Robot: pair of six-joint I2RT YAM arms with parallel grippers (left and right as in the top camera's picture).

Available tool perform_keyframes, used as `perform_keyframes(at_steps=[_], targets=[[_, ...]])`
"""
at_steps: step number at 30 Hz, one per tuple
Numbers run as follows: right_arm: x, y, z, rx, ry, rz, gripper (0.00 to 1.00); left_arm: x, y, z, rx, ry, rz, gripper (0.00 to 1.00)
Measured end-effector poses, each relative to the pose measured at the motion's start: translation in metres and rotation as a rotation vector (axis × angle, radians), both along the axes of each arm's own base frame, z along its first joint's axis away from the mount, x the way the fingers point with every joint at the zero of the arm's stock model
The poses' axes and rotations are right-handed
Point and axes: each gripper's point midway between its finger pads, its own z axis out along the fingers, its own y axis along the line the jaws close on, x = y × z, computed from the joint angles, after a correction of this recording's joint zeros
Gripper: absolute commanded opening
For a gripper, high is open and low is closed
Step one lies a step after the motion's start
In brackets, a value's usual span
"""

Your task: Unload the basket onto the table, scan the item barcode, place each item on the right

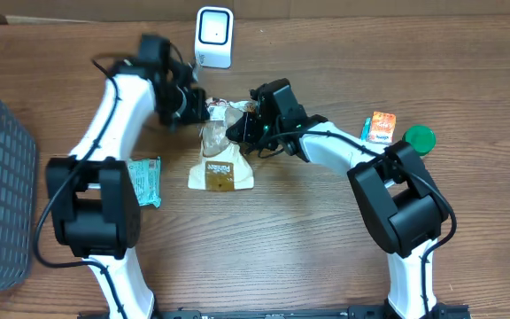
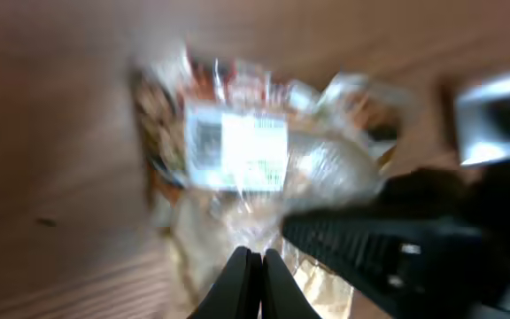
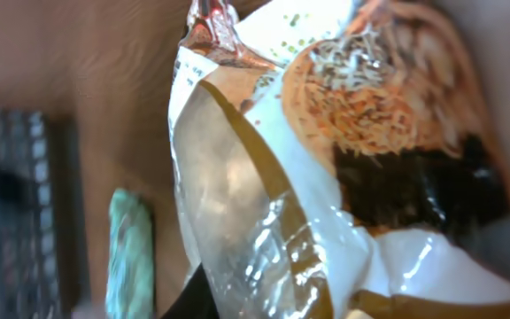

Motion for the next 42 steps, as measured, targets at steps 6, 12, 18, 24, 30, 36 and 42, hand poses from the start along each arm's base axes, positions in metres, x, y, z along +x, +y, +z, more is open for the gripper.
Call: perform_keyframes(at_steps=[6,12,18,24,30,36,42], targets=[[-0.001,-0.018,0.038,0.163,-0.059,0.171,0.04,0.031,0.059,0.055,0.001,-0.101,0.125,0.04],[-0.022,-0.042,0.145,0.293,-0.228,0.303,0.04,0.029,0.121,0.053,0.022,-0.082,0.254,0.20],[-0.066,-0.068,0.219,0.276,-0.366,0.369,0.04,0.014,0.174,0.048,0.042,-0.033,0.369,0.79],[-0.054,-0.076,0.227,0.142,-0.439,0.287,0.04,0.011,0.188,0.047,0.050,-0.027,0.399,1.00],[-0.019,-0.067,0.312,-0.113,-0.754,0.134,0.04,0.011,0.193,0.045,0.081,-0.026,0.407,1.00],[0.026,-0.066,0.360,-0.392,-1.098,-0.098,0.04,0.010,0.196,0.044,0.098,-0.024,0.412,1.00],[0.106,-0.054,0.317,-0.766,-1.319,-0.184,0.04,0.010,0.197,0.044,0.102,-0.024,0.413,1.00]])
